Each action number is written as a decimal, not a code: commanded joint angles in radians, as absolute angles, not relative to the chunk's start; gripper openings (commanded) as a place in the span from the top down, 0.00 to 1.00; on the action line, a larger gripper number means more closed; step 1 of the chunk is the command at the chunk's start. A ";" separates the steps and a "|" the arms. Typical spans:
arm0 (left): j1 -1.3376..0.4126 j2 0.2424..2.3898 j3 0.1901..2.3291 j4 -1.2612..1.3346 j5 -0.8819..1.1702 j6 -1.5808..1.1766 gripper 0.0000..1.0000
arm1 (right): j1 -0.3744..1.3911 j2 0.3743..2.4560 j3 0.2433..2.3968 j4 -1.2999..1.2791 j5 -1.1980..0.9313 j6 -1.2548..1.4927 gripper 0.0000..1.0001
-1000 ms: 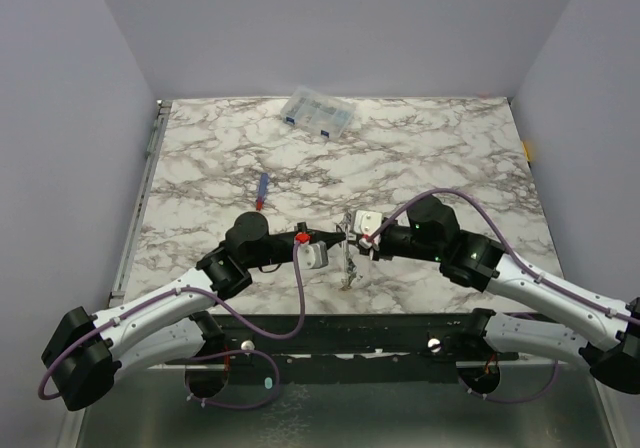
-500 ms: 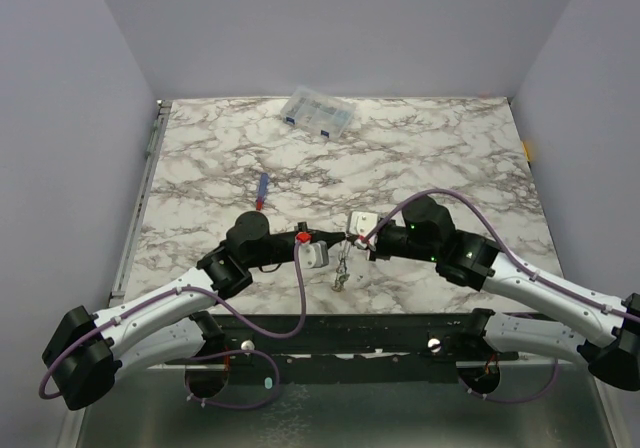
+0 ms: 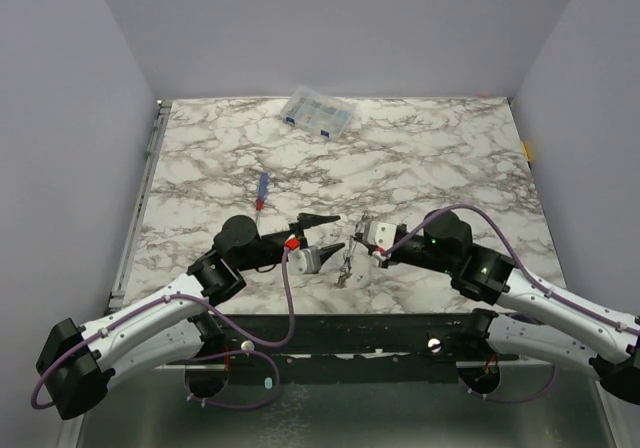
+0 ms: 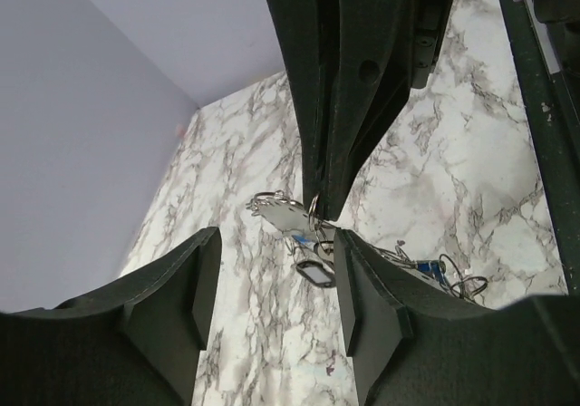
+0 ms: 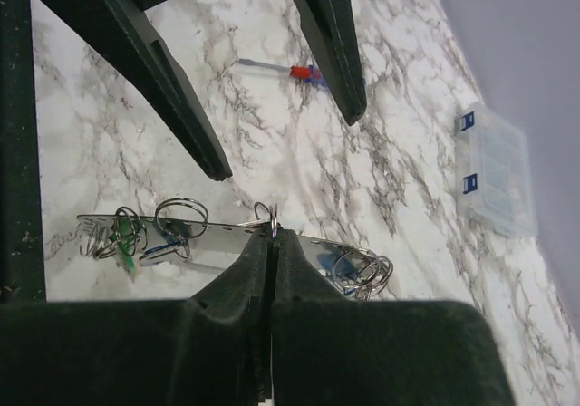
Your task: Put the keys on the keyring
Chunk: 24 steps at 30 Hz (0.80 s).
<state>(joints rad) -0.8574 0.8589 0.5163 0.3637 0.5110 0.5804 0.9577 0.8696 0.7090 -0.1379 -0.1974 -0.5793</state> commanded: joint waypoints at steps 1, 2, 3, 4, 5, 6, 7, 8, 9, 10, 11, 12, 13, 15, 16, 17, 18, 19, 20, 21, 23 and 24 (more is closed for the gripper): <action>-0.860 0.851 0.530 0.391 0.530 0.586 0.43 | 0.966 0.801 0.662 0.026 -0.202 -0.593 1.00; -0.860 0.854 0.529 0.397 0.551 0.582 0.43 | 0.966 0.787 0.644 0.048 -0.201 -0.592 1.00; -0.860 0.855 0.527 0.404 0.569 0.578 0.44 | 0.966 0.773 0.632 0.065 -0.204 -0.592 1.00; -0.860 0.858 0.526 0.413 0.587 0.572 0.45 | 0.966 0.759 0.620 0.082 -0.212 -0.591 1.00; -0.860 0.861 0.525 0.419 0.599 0.568 0.46 | 0.966 0.743 0.607 0.101 -0.221 -0.589 1.00; -0.859 0.863 0.525 0.426 0.607 0.566 0.47 | 0.966 0.729 0.595 0.118 -0.235 -0.588 1.00; -0.859 0.865 0.523 0.435 0.613 0.561 0.48 | 0.966 0.715 0.582 0.136 -0.250 -0.587 1.00; -0.859 0.864 0.520 0.446 0.620 0.557 0.49 | 0.966 0.703 0.569 0.153 -0.265 -0.585 1.00; -0.860 0.864 0.515 0.461 0.627 0.548 0.50 | 0.966 0.695 0.559 0.169 -0.275 -0.584 1.00; -0.860 0.864 0.512 0.474 0.636 0.540 0.50 | 0.966 0.689 0.548 0.184 -0.283 -0.583 1.00; -0.859 0.864 0.509 0.482 0.646 0.534 0.51 | 0.966 0.683 0.540 0.199 -0.293 -0.581 1.00; -0.860 0.865 0.508 0.488 0.652 0.530 0.51 | 0.966 0.678 0.531 0.216 -0.305 -0.579 1.00; -0.859 0.867 0.507 0.492 0.658 0.527 0.51 | 0.966 0.671 0.521 0.236 -0.314 -0.574 1.00; -0.859 0.870 0.505 0.499 0.668 0.522 0.52 | 0.966 0.660 0.502 0.277 -0.334 -0.566 1.00; -0.860 0.871 0.505 0.503 0.673 0.518 0.53 | 0.966 0.656 0.496 0.294 -0.338 -0.560 1.00; -0.859 0.873 0.505 0.506 0.679 0.515 0.54 | 0.966 0.655 0.492 0.307 -0.339 -0.556 1.00; -0.860 0.874 0.503 0.509 0.687 0.512 0.54 | 0.966 0.656 0.491 0.315 -0.339 -0.555 1.00; -0.860 0.876 0.503 0.512 0.698 0.508 0.54 | 0.966 0.658 0.491 0.319 -0.342 -0.555 1.00; -0.859 0.878 0.503 0.514 0.705 0.505 0.54 | 0.966 0.658 0.490 0.326 -0.345 -0.555 1.00; -0.859 0.881 0.504 0.517 0.709 0.500 0.54 | 0.966 0.656 0.486 0.333 -0.351 -0.555 1.00; -0.860 0.886 0.504 0.522 0.715 0.493 0.54 | 0.966 0.652 0.481 0.352 -0.363 -0.554 1.00; -0.860 0.888 0.505 0.524 0.716 0.491 0.54 | 0.966 0.650 0.479 0.360 -0.370 -0.554 1.00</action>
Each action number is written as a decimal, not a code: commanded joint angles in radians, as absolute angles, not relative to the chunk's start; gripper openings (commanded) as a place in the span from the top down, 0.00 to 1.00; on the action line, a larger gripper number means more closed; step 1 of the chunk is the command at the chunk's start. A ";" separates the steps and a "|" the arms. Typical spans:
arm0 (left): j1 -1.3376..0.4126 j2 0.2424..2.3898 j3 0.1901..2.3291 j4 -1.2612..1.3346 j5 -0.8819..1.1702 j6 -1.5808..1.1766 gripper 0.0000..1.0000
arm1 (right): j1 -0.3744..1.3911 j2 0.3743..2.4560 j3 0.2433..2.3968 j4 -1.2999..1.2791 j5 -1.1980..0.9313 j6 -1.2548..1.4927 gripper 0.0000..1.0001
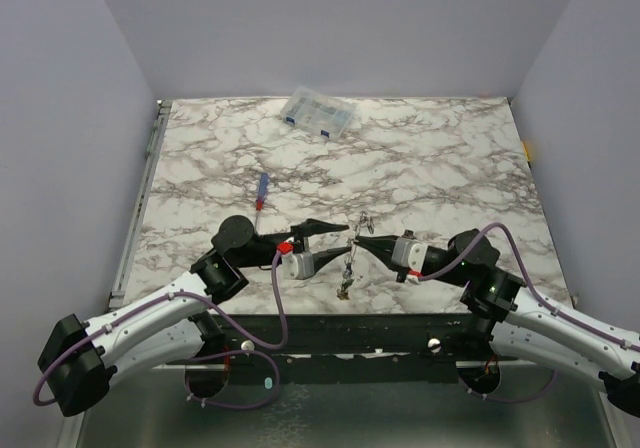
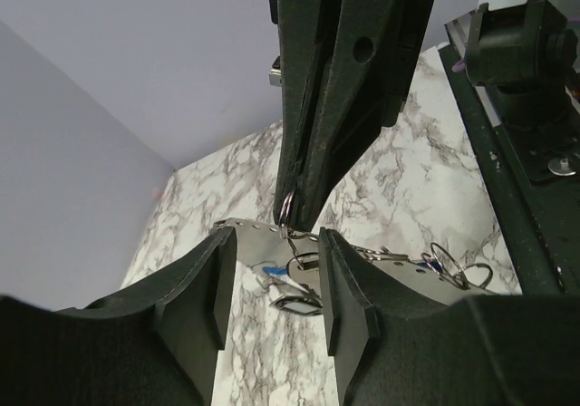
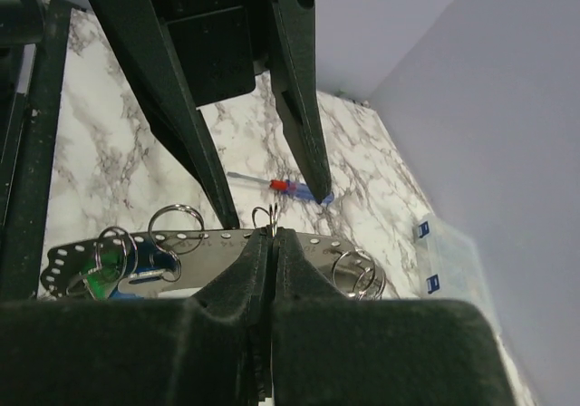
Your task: Put the keys on the keyring
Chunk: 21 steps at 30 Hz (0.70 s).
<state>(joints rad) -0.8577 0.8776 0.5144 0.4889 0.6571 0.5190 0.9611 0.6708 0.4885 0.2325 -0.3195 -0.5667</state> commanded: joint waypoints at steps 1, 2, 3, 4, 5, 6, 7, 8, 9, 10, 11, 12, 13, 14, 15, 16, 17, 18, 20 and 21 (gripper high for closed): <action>-0.860 0.889 0.505 0.525 0.717 0.490 0.55 | 0.966 0.649 0.477 0.367 -0.380 -0.554 1.00; -0.860 0.890 0.504 0.526 0.720 0.489 0.56 | 0.966 0.648 0.475 0.376 -0.389 -0.552 1.00; -0.860 0.890 0.503 0.526 0.723 0.489 0.57 | 0.966 0.646 0.473 0.382 -0.400 -0.550 1.00; -0.859 0.891 0.504 0.527 0.725 0.488 0.57 | 0.966 0.646 0.471 0.388 -0.407 -0.548 1.00; -0.859 0.892 0.504 0.528 0.728 0.488 0.58 | 0.966 0.645 0.468 0.393 -0.416 -0.548 1.00; -0.860 0.894 0.504 0.529 0.731 0.488 0.59 | 0.966 0.644 0.466 0.399 -0.425 -0.548 1.00; -0.859 0.895 0.505 0.529 0.736 0.487 0.59 | 0.966 0.644 0.464 0.406 -0.429 -0.546 1.00; -0.860 0.897 0.505 0.529 0.742 0.486 0.60 | 0.966 0.644 0.462 0.409 -0.432 -0.544 1.00; -0.860 0.898 0.505 0.530 0.747 0.486 0.60 | 0.966 0.646 0.462 0.410 -0.438 -0.543 1.00; -0.859 0.900 0.505 0.531 0.750 0.486 0.61 | 0.966 0.646 0.462 0.410 -0.444 -0.544 1.00; -0.860 0.901 0.506 0.531 0.752 0.485 0.62 | 0.966 0.646 0.462 0.412 -0.447 -0.545 1.00; -0.859 0.901 0.505 0.531 0.753 0.485 0.63 | 0.966 0.647 0.462 0.412 -0.450 -0.545 1.00; -0.860 0.902 0.505 0.532 0.754 0.486 0.64 | 0.966 0.648 0.464 0.411 -0.454 -0.545 1.00; -0.859 0.902 0.505 0.532 0.757 0.485 0.66 | 0.967 0.649 0.467 0.410 -0.459 -0.545 1.00; -0.859 0.903 0.505 0.532 0.760 0.485 0.67 | 0.966 0.649 0.468 0.408 -0.463 -0.545 1.00; -0.860 0.903 0.505 0.532 0.765 0.485 0.68 | 0.966 0.650 0.469 0.408 -0.469 -0.545 1.00; -0.860 0.905 0.505 0.532 0.767 0.485 0.69 | 0.966 0.650 0.469 0.406 -0.475 -0.545 1.00; -0.860 0.906 0.505 0.532 0.769 0.485 0.71 | 0.966 0.652 0.470 0.403 -0.482 -0.543 1.00; -0.860 0.908 0.505 0.532 0.778 0.486 0.75 | 0.966 0.654 0.475 0.392 -0.499 -0.542 1.00; -0.859 0.908 0.505 0.532 0.779 0.486 0.76 | 0.966 0.655 0.478 0.385 -0.507 -0.542 1.00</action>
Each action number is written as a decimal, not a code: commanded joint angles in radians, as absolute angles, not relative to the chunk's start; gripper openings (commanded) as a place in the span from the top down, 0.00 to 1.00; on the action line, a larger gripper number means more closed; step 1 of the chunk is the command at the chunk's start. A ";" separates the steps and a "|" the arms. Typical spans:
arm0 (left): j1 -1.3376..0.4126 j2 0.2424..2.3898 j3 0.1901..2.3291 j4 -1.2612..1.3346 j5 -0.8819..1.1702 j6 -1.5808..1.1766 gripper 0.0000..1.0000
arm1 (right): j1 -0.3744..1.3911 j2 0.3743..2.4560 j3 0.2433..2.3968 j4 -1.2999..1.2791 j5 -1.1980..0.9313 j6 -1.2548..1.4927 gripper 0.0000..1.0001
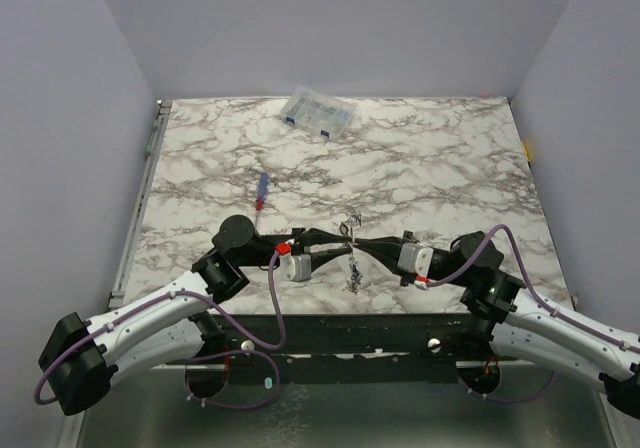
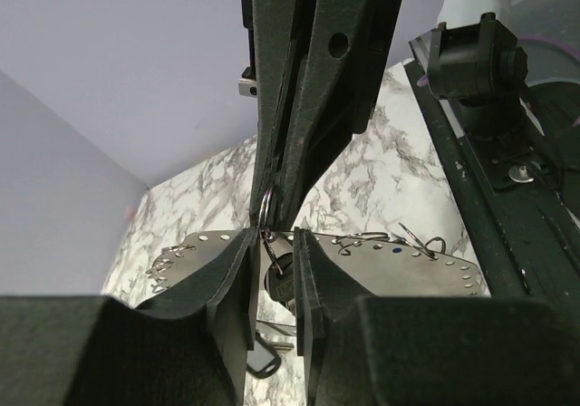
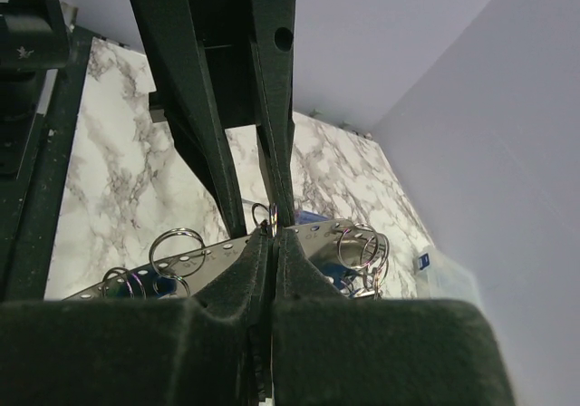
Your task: Put the keys on the keyring
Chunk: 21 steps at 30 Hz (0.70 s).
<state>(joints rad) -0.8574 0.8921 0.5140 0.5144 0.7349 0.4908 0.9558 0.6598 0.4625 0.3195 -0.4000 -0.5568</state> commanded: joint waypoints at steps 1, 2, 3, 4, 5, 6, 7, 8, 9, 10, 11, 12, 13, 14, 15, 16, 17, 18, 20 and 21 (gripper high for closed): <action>-0.859 0.908 0.505 0.532 0.781 0.487 0.76 | 0.966 0.656 0.481 0.375 -0.515 -0.543 1.00; -0.860 0.907 0.505 0.532 0.786 0.489 0.78 | 0.966 0.658 0.485 0.360 -0.521 -0.545 1.00; -0.860 0.908 0.505 0.532 0.787 0.489 0.80 | 0.966 0.658 0.489 0.347 -0.524 -0.547 1.00; -0.860 0.908 0.505 0.532 0.788 0.489 0.82 | 0.966 0.657 0.491 0.338 -0.528 -0.549 1.00; -0.859 0.908 0.504 0.532 0.788 0.492 0.83 | 0.966 0.657 0.493 0.326 -0.530 -0.554 1.00; -0.860 0.906 0.503 0.532 0.787 0.492 0.83 | 0.966 0.657 0.497 0.312 -0.533 -0.558 1.00; -0.860 0.906 0.503 0.532 0.787 0.492 0.83 | 0.966 0.657 0.502 0.296 -0.534 -0.562 1.00; -0.859 0.904 0.503 0.532 0.783 0.494 0.84 | 0.966 0.657 0.506 0.280 -0.536 -0.569 1.00; -0.859 0.903 0.502 0.532 0.781 0.494 0.85 | 0.966 0.657 0.510 0.267 -0.537 -0.573 1.00; -0.860 0.901 0.502 0.532 0.780 0.496 0.86 | 0.966 0.657 0.513 0.257 -0.538 -0.576 1.00; -0.860 0.901 0.502 0.532 0.779 0.496 0.87 | 0.966 0.657 0.514 0.252 -0.540 -0.577 1.00; -0.860 0.900 0.502 0.532 0.779 0.496 0.88 | 0.966 0.657 0.514 0.251 -0.542 -0.577 1.00; -0.859 0.899 0.502 0.532 0.780 0.496 0.88 | 0.966 0.658 0.511 0.256 -0.544 -0.575 1.00; -0.860 0.899 0.502 0.532 0.780 0.494 0.90 | 0.966 0.661 0.511 0.261 -0.547 -0.572 1.00; -0.860 0.898 0.503 0.532 0.781 0.494 0.98 | 0.966 0.666 0.512 0.264 -0.550 -0.570 1.00; -0.859 0.897 0.503 0.532 0.780 0.490 1.00 | 0.966 0.670 0.513 0.268 -0.553 -0.567 1.00; -0.860 0.895 0.503 0.532 0.776 0.489 1.00 | 0.966 0.676 0.515 0.272 -0.555 -0.565 1.00; -0.859 0.894 0.502 0.532 0.770 0.490 1.00 | 0.966 0.681 0.516 0.276 -0.557 -0.562 1.00; -0.859 0.893 0.500 0.532 0.765 0.491 1.00 | 0.966 0.689 0.517 0.281 -0.559 -0.560 1.00; -0.860 0.893 0.500 0.532 0.763 0.491 1.00 | 0.966 0.692 0.518 0.279 -0.560 -0.561 1.00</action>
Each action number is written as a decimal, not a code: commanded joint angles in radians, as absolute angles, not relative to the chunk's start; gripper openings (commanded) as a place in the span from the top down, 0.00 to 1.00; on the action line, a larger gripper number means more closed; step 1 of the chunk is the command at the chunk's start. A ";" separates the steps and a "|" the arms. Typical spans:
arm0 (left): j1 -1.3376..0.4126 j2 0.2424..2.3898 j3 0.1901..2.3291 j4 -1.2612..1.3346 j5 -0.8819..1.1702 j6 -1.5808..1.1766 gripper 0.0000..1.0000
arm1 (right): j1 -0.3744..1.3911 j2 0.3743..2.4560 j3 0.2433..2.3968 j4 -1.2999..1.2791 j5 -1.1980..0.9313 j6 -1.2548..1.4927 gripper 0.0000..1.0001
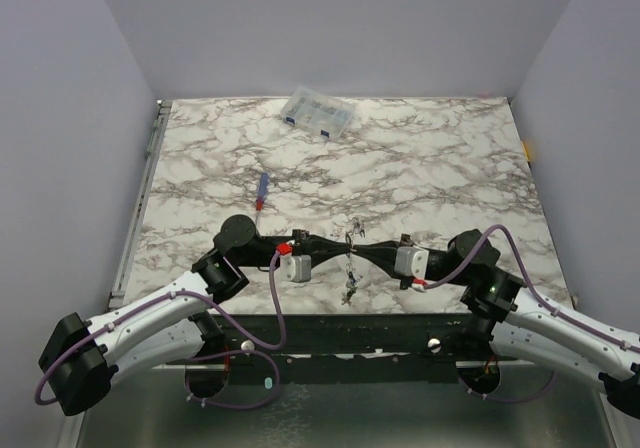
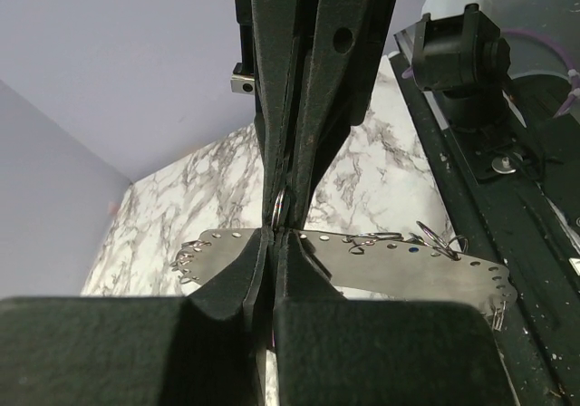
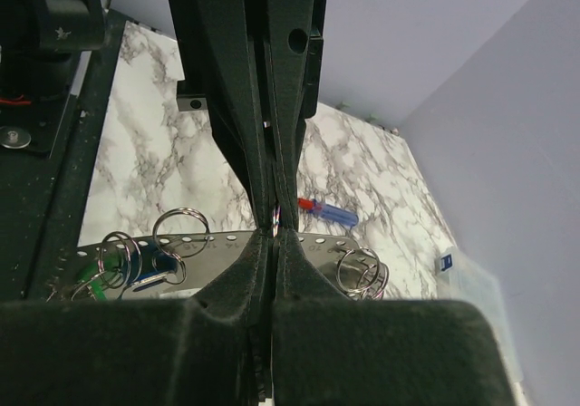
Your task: Put the keys on the keyring
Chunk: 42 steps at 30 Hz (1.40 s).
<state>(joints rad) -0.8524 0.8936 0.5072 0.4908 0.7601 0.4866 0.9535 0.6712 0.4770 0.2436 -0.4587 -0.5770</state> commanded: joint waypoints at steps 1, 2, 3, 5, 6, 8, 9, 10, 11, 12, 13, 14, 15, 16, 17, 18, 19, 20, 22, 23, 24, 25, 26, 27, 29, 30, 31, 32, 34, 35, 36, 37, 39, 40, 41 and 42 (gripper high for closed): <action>-0.860 0.895 0.500 0.532 0.762 0.493 1.00 | 0.966 0.694 0.518 0.278 -0.560 -0.561 1.00; -0.859 0.898 0.500 0.532 0.760 0.494 1.00 | 0.966 0.696 0.518 0.276 -0.561 -0.563 1.00; -0.860 0.900 0.500 0.532 0.759 0.495 0.98 | 0.966 0.696 0.518 0.271 -0.561 -0.564 1.00; -0.859 0.900 0.500 0.532 0.760 0.497 0.89 | 0.966 0.694 0.516 0.270 -0.557 -0.567 1.00; -0.861 0.899 0.499 0.532 0.761 0.497 0.85 | 0.966 0.693 0.514 0.268 -0.555 -0.570 1.00; -0.861 0.895 0.497 0.532 0.757 0.498 0.77 | 0.966 0.692 0.515 0.263 -0.552 -0.576 1.00; -0.862 0.894 0.497 0.532 0.755 0.499 0.74 | 0.966 0.692 0.515 0.262 -0.551 -0.578 1.00; -0.861 0.893 0.496 0.532 0.753 0.500 0.72 | 0.966 0.692 0.515 0.262 -0.551 -0.579 1.00; -0.861 0.893 0.495 0.532 0.753 0.500 0.71 | 0.966 0.693 0.515 0.262 -0.550 -0.580 1.00; -0.861 0.893 0.495 0.532 0.754 0.500 0.71 | 0.966 0.695 0.515 0.265 -0.550 -0.580 1.00; -0.861 0.894 0.496 0.532 0.756 0.499 0.71 | 0.966 0.697 0.515 0.267 -0.551 -0.580 1.00; -0.861 0.896 0.497 0.532 0.758 0.498 0.71 | 0.966 0.700 0.515 0.271 -0.551 -0.579 1.00; -0.863 0.897 0.497 0.532 0.761 0.497 0.72 | 0.966 0.701 0.515 0.273 -0.552 -0.578 1.00; -0.863 0.899 0.497 0.532 0.762 0.497 0.75 | 0.966 0.702 0.515 0.274 -0.552 -0.577 1.00; -0.864 0.900 0.498 0.532 0.764 0.495 0.82 | 0.966 0.704 0.515 0.276 -0.554 -0.576 1.00; -0.864 0.900 0.499 0.532 0.764 0.494 0.87 | 0.966 0.705 0.517 0.277 -0.554 -0.575 1.00; -0.864 0.900 0.499 0.532 0.764 0.494 0.92 | 0.966 0.706 0.517 0.277 -0.555 -0.574 1.00; -0.865 0.902 0.500 0.532 0.763 0.493 1.00 | 0.966 0.706 0.516 0.278 -0.556 -0.574 1.00; -0.864 0.904 0.502 0.532 0.754 0.487 1.00 | 0.966 0.706 0.517 0.279 -0.556 -0.572 1.00; -0.865 0.905 0.502 0.532 0.750 0.484 1.00 | 0.966 0.705 0.517 0.278 -0.556 -0.572 1.00; -0.865 0.907 0.502 0.532 0.747 0.482 1.00 | 0.966 0.704 0.516 0.279 -0.555 -0.571 1.00; -0.864 0.908 0.502 0.532 0.746 0.481 1.00 | 0.966 0.704 0.515 0.279 -0.555 -0.571 1.00; -0.864 0.909 0.503 0.532 0.746 0.478 1.00 | 0.966 0.703 0.515 0.278 -0.555 -0.571 1.00; -0.864 0.910 0.503 0.532 0.746 0.477 1.00 | 0.966 0.703 0.517 0.277 -0.554 -0.571 1.00; -0.864 0.911 0.503 0.532 0.742 0.477 1.00 | 0.966 0.702 0.518 0.273 -0.554 -0.569 1.00; -0.865 0.909 0.503 0.532 0.738 0.477 1.00 | 0.966 0.701 0.520 0.268 -0.554 -0.569 0.99; -0.864 0.910 0.503 0.532 0.735 0.476 1.00 | 0.966 0.701 0.521 0.266 -0.554 -0.568 0.99; -0.864 0.910 0.503 0.532 0.731 0.476 1.00 | 0.966 0.701 0.522 0.264 -0.554 -0.566 0.98; -0.864 0.908 0.503 0.532 0.725 0.474 1.00 | 0.966 0.701 0.523 0.260 -0.554 -0.565 0.94; -0.864 0.907 0.503 0.532 0.722 0.474 1.00 | 0.966 0.701 0.524 0.258 -0.555 -0.563 0.92; -0.865 0.907 0.503 0.532 0.718 0.475 1.00 | 0.966 0.701 0.525 0.256 -0.554 -0.563 0.91; -0.864 0.905 0.503 0.532 0.713 0.476 1.00 | 0.967 0.700 0.525 0.255 -0.553 -0.562 0.90; -0.864 0.903 0.503 0.531 0.703 0.478 1.00 | 0.966 0.700 0.525 0.250 -0.551 -0.563 0.87; -0.864 0.901 0.503 0.530 0.699 0.480 1.00 | 0.966 0.698 0.526 0.246 -0.551 -0.563 0.85; -0.864 0.901 0.503 0.529 0.693 0.480 1.00 | 0.966 0.698 0.527 0.242 -0.551 -0.564 0.83; -0.864 0.899 0.503 0.528 0.689 0.481 1.00 | 0.966 0.697 0.528 0.237 -0.550 -0.565 0.80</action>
<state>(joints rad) -0.8509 0.8940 0.4988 0.4770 0.7353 0.4751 0.9478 0.6918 0.4858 0.2249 -0.4725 -0.5774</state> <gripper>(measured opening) 0.017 0.162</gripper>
